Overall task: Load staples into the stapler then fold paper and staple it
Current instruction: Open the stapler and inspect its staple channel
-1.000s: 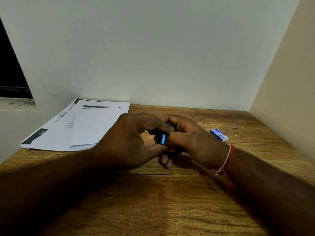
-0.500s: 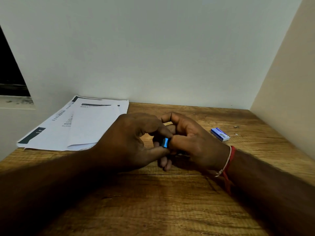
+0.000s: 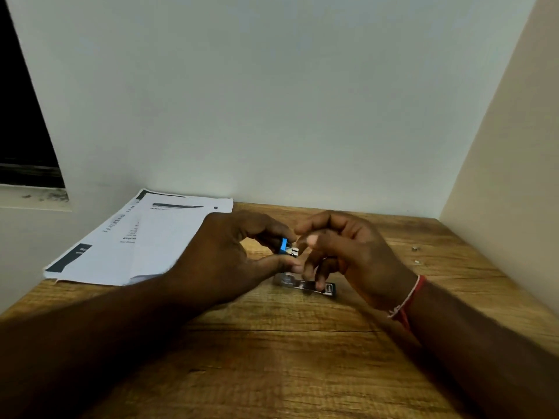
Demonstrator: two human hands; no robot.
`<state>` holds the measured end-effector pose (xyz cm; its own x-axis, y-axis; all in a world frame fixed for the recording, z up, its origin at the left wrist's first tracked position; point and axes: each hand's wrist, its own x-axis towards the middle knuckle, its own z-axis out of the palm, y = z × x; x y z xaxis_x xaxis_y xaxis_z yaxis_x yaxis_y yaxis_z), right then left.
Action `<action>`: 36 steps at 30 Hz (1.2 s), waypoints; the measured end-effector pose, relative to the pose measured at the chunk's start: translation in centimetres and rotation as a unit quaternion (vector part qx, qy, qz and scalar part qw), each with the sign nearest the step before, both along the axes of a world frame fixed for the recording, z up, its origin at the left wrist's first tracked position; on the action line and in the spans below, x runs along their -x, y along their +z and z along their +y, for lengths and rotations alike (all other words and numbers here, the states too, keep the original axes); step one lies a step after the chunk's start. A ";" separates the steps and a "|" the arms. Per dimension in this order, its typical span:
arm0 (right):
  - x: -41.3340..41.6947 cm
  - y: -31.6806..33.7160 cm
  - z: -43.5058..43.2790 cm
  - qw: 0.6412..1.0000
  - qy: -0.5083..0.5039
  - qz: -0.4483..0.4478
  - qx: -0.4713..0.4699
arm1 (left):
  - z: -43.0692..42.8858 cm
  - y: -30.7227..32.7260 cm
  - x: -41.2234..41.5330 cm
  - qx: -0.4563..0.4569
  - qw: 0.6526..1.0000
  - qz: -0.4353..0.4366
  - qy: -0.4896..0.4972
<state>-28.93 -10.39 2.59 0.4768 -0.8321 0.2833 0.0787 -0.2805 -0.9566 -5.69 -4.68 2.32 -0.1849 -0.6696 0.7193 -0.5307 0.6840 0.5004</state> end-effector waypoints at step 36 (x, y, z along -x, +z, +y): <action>0.4 0.8 0.2 0.951 0.026 0.199 0.236 | -0.5 -0.6 0.5 -0.266 0.930 0.221 -0.128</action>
